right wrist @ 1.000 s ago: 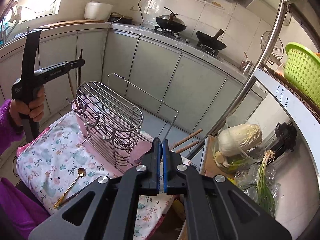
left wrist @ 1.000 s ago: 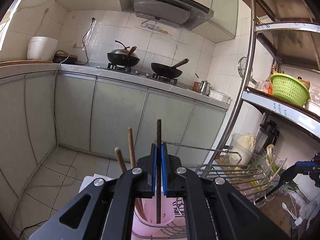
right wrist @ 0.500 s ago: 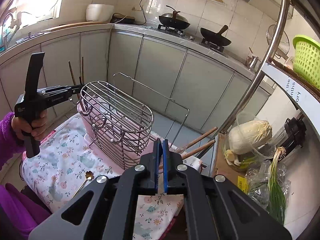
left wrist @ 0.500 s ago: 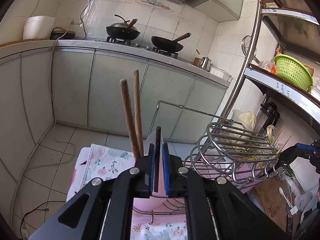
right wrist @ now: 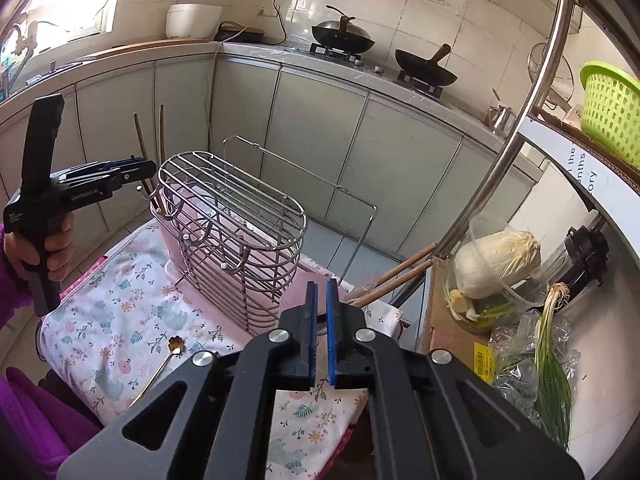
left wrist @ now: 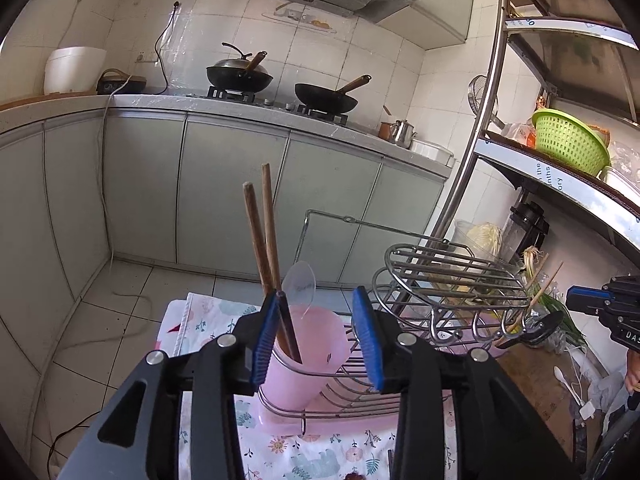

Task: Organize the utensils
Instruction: 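Open both grippers, releasing the chopstick and black spoon into the pink cups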

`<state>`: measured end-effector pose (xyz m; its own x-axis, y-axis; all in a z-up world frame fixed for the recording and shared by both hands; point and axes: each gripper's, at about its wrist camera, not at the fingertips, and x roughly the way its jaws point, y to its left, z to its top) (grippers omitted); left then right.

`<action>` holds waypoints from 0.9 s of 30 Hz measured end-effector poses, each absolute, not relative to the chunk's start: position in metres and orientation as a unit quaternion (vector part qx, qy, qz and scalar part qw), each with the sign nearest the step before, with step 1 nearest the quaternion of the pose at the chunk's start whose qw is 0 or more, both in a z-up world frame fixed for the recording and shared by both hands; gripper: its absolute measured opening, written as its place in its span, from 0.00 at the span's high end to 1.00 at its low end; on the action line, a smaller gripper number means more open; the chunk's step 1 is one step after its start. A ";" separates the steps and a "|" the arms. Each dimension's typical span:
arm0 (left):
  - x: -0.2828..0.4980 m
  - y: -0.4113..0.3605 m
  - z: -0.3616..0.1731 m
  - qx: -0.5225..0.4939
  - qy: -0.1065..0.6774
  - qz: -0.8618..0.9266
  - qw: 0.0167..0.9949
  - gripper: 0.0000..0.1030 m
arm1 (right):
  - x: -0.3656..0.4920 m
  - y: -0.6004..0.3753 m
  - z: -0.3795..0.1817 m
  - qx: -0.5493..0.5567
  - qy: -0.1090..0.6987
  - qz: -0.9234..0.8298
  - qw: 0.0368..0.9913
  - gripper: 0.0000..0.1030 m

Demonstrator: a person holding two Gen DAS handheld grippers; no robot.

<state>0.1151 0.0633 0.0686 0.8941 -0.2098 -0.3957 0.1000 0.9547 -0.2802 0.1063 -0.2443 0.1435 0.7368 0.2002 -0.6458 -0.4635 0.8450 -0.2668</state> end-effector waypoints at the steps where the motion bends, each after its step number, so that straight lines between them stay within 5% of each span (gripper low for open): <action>1: 0.113 0.064 0.070 -0.130 0.214 -0.081 0.965 0.64 | 0.106 -0.245 0.144 -0.209 0.313 0.181 0.909 0.97; 16: 0.072 0.076 0.071 -0.157 0.210 -0.065 0.963 0.64 | 0.060 -0.248 0.146 -0.171 0.276 0.198 0.925 0.97; 27: 0.062 0.071 0.035 -0.155 0.270 -0.034 0.950 0.64 | 0.038 -0.229 0.069 -0.105 0.336 0.252 0.901 0.97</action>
<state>0.0621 0.0706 0.0350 0.8514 -0.1480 -0.5031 -0.0198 0.9496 -0.3128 0.0382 -0.2290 0.0688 0.6461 0.3842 -0.6595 -0.5258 0.8504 -0.0197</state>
